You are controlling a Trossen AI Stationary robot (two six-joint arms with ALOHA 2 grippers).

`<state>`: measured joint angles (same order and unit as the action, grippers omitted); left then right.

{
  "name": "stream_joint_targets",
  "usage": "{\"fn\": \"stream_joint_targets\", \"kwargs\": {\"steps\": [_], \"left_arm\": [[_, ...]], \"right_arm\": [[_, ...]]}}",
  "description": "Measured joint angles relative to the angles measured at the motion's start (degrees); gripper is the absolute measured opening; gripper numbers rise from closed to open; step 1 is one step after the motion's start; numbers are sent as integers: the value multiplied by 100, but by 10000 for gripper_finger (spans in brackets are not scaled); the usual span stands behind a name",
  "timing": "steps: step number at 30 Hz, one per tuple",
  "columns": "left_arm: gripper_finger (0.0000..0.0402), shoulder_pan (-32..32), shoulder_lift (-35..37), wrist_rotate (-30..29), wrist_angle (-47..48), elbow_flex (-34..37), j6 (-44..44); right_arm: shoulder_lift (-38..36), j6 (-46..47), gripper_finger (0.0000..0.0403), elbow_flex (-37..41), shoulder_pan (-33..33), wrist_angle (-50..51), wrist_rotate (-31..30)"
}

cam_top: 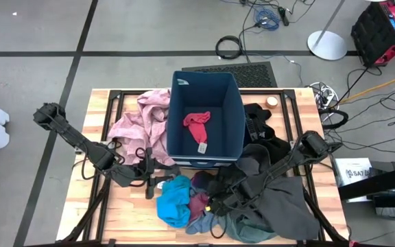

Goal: Sort clothes
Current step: Put the dark blue sock into the blue laundry organizer

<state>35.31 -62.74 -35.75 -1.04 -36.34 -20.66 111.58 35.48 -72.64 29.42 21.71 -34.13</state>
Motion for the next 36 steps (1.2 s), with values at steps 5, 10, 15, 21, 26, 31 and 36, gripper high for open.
{"fn": "stream_joint_targets", "kwargs": {"steps": [5,10,15,21,26,31,36], "left_arm": [[164,0,0,-4,-8,-2,-1],[164,0,0,-7,-20,-2,-3],[164,1,0,-1,-25,-2,0],[164,2,0,279,-193,-2,103],[164,6,0,776,-1002,-2,719],[164,6,2,1434,-2142,-4,1661],[164,6,2,1600,-2817,-7,2234]], "right_arm": [[192,333,190,-2,-142,208,-138],[198,462,75,-2,-272,341,-205],[154,482,9,0,-203,259,-175],[-348,148,2,-301,114,232,-461],[-803,-473,1,-616,364,230,-1021],[-1203,-1474,1,-715,489,-178,-1558],[-1375,-2467,0,-721,455,-814,-1554]]}}
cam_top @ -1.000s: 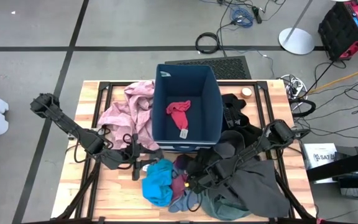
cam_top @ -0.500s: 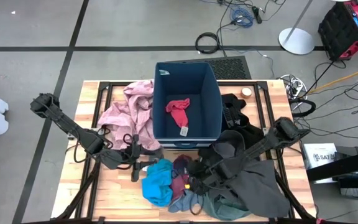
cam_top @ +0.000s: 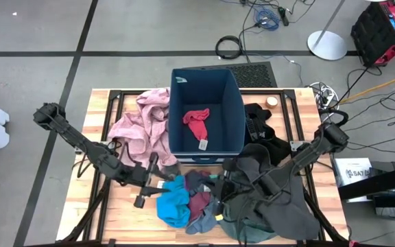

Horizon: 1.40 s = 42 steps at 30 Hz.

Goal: Sort clothes
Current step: Put the dark blue sock into the blue laundry organizer

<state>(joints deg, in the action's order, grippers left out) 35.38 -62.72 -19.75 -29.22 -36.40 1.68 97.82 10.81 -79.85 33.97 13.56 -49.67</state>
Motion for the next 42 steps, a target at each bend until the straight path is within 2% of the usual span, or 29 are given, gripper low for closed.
{"fn": "stream_joint_targets", "kwargs": {"steps": [12,30,39,42], "left_arm": [[164,-7,0,0,-329,0,16],[164,-6,0,2,-543,0,-436],[164,-11,0,20,-396,0,-261],[164,-13,0,184,-315,0,-210]], "right_arm": [[-3,-624,0,0,-207,-151,4],[-3,-750,0,2,-211,-212,57],[-3,-1513,0,7,-270,-1174,1070],[-3,-1668,0,7,-354,-1462,1223]]}}
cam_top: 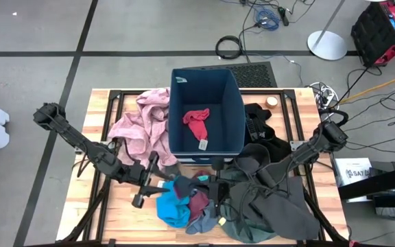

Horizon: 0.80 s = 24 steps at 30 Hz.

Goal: Sort clothes
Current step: Put the dark blue sock into the blue laundry organizer

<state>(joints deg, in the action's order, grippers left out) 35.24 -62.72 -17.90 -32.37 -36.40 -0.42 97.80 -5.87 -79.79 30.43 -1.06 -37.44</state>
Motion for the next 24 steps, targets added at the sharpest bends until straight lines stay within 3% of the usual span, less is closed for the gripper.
{"fn": "stream_joint_targets", "kwargs": {"steps": [4,10,17,24], "left_arm": [[164,2,-2,185,52,0,141],[164,-102,-2,-16,145,0,464],[164,-308,-81,-201,825,2,1103],[164,-308,-131,-1112,711,2,1796]], "right_arm": [[0,-39,0,0,-169,-110,234],[70,55,0,0,-466,-152,753],[120,68,0,0,-588,-262,781],[120,128,0,0,-587,-246,779]]}}
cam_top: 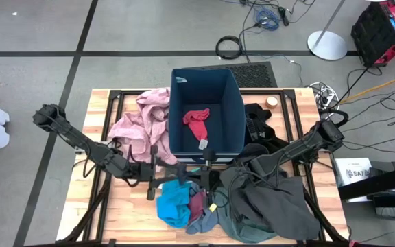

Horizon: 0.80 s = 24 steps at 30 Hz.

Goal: Sort clothes
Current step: Put the dark blue sock into the blue laundry organizer

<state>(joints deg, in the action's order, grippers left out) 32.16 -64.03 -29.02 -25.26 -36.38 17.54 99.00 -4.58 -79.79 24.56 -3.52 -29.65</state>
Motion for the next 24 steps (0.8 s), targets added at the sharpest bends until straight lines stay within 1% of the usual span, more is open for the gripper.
{"fn": "stream_joint_targets", "kwargs": {"steps": [3,8,15,18,24], "left_arm": [[164,2,-2,-47,9,-24,-20],[164,7,-2,-76,4,-70,-577],[170,11,-2,55,28,-74,-933],[193,11,-2,35,26,-78,-967],[264,0,-2,-49,13,-79,-976]], "right_arm": [[0,88,0,0,-13,25,-7],[0,90,0,0,-56,85,-33],[0,90,0,0,-101,157,-35],[0,90,0,0,-96,166,-29],[0,90,0,0,-85,167,-24]]}}
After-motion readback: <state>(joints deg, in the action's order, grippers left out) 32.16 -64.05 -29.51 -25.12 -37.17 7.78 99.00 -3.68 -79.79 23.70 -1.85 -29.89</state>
